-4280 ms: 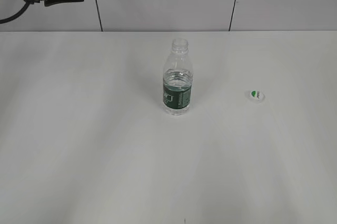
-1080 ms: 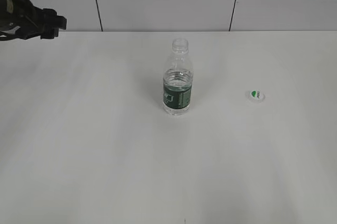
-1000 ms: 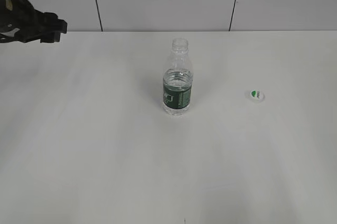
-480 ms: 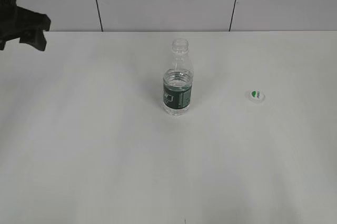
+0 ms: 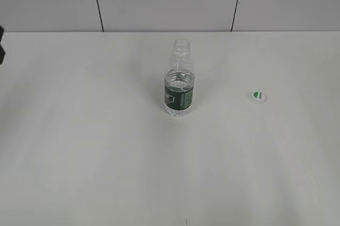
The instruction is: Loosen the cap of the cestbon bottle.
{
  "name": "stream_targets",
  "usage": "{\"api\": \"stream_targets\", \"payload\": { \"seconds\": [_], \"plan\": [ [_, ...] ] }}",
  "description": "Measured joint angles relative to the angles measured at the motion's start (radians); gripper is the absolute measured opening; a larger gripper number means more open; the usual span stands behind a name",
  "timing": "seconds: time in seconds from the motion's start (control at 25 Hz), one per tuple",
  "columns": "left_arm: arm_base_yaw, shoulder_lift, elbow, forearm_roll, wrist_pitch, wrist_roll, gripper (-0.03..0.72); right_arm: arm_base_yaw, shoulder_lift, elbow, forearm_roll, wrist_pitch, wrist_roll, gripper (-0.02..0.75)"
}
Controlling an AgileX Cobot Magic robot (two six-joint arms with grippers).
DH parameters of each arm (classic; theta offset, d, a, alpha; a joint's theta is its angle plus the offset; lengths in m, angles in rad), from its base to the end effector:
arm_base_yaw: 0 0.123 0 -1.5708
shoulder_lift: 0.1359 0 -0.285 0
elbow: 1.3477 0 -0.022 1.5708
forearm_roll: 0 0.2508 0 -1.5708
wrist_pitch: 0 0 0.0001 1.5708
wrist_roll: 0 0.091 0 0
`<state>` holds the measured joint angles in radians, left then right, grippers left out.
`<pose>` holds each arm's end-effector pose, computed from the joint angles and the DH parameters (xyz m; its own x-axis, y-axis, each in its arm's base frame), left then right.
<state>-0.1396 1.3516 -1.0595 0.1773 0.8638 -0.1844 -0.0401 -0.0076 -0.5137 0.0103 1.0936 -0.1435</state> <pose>0.2693 -0.0255 0.2988 -0.8673 0.0533 -0.4950 0.0137 0.9964 0.0833 -0.0090 0.0012 0.2784 -0.4659 -0.1197 -0.8767 -0.0328 0.9925 -0.1181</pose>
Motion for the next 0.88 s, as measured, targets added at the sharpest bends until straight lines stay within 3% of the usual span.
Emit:
{"api": "stream_targets", "payload": {
  "seconds": [0.32, 0.88],
  "plan": [
    [0.0, -0.345, 0.232, -0.041, 0.003, 0.0, 0.519, 0.0, 0.0, 0.0, 0.0, 0.0, 0.0, 0.561],
    [-0.001, -0.869, 0.447, -0.077, 0.066, 0.0, 0.502, 0.0, 0.0, 0.0, 0.0, -0.001, 0.0, 0.561]
  ]
}}
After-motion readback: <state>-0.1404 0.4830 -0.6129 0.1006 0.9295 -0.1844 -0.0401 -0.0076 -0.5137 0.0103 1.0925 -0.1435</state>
